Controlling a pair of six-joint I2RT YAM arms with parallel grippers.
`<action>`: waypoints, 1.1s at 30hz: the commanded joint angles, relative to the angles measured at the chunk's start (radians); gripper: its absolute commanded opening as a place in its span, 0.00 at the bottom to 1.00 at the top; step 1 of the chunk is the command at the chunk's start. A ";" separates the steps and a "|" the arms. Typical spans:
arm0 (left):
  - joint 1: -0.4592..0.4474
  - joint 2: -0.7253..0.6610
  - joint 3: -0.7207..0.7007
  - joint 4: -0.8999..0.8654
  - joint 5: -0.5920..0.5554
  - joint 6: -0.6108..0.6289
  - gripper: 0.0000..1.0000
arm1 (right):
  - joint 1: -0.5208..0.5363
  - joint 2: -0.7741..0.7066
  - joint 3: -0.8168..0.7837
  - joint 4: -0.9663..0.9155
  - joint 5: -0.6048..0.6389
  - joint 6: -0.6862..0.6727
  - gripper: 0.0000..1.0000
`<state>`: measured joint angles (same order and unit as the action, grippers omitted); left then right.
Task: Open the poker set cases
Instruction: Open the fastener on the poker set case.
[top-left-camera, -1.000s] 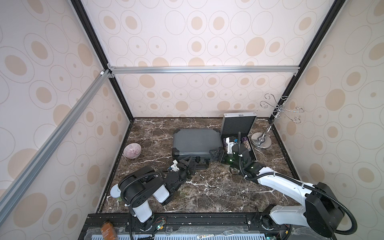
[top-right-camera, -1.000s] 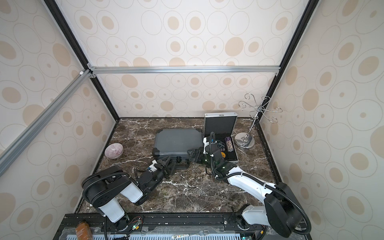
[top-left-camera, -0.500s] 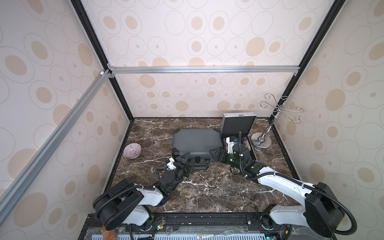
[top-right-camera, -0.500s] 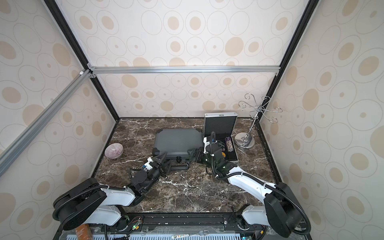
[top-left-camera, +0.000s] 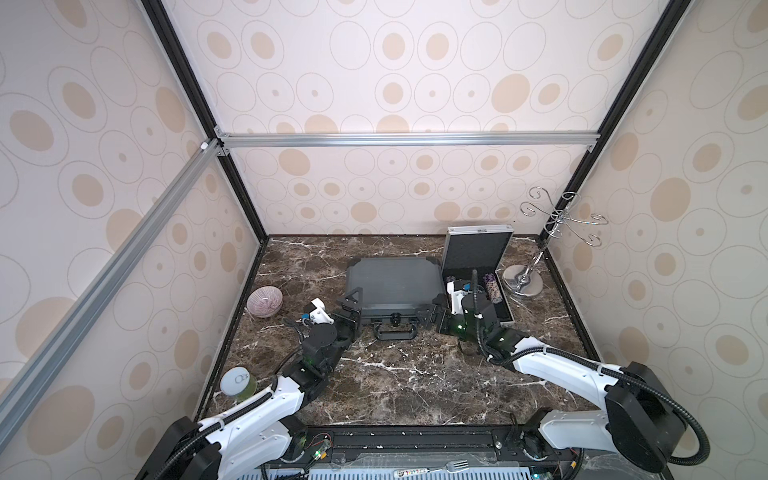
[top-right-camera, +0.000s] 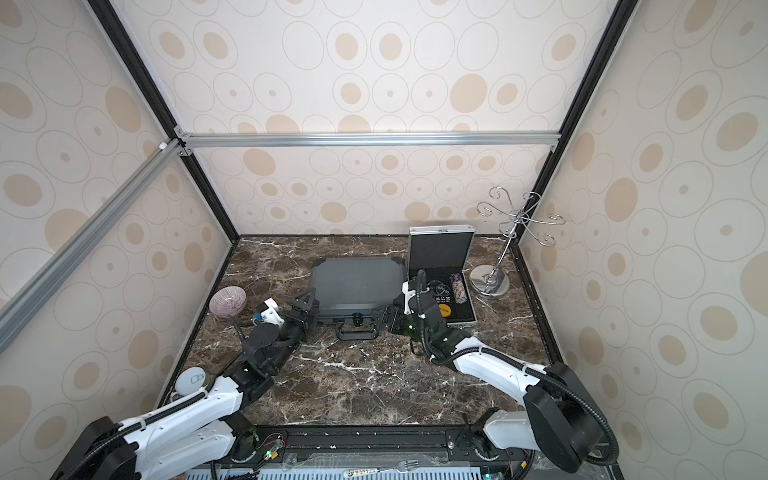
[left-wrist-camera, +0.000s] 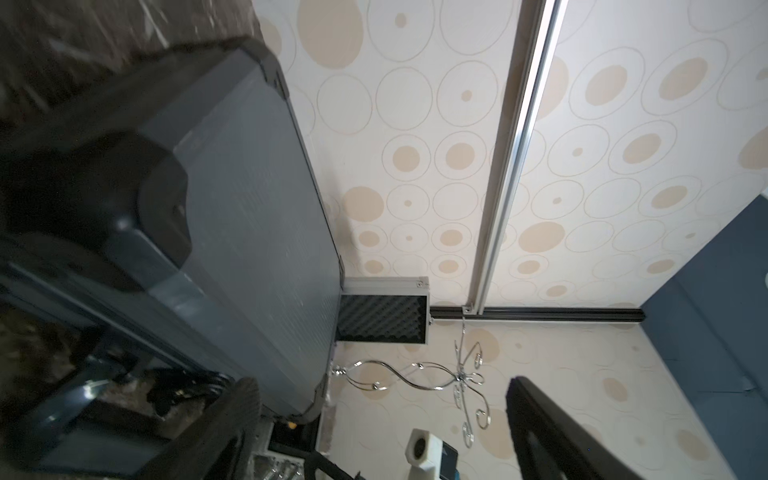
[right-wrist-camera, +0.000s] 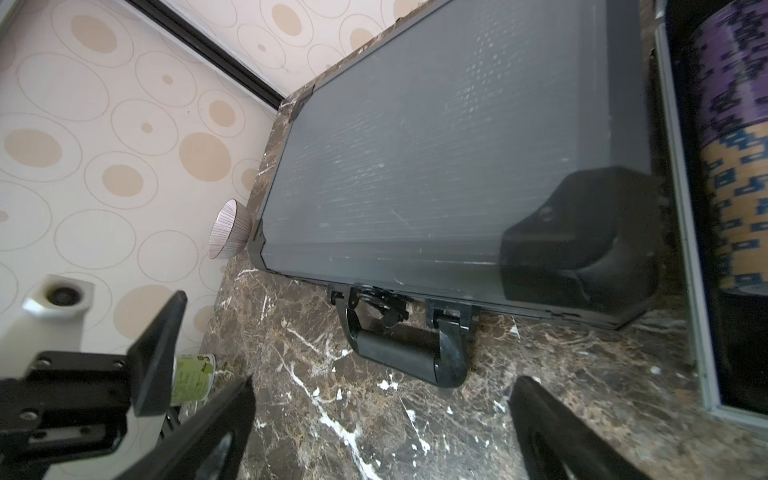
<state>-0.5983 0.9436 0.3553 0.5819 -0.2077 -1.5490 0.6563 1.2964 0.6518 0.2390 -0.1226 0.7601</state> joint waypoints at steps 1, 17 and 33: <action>0.027 -0.025 0.083 -0.233 -0.031 0.208 0.96 | 0.020 0.028 -0.012 0.047 -0.027 -0.029 0.99; 0.177 0.150 0.343 -0.503 0.094 0.762 1.00 | 0.127 0.187 0.097 -0.001 -0.039 -0.154 1.00; 0.294 0.365 0.361 -0.440 0.233 0.872 1.00 | 0.164 0.300 0.195 -0.047 -0.011 -0.228 0.99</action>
<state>-0.3176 1.2835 0.6868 0.1230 -0.0147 -0.7231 0.8097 1.5780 0.8177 0.2199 -0.1524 0.5625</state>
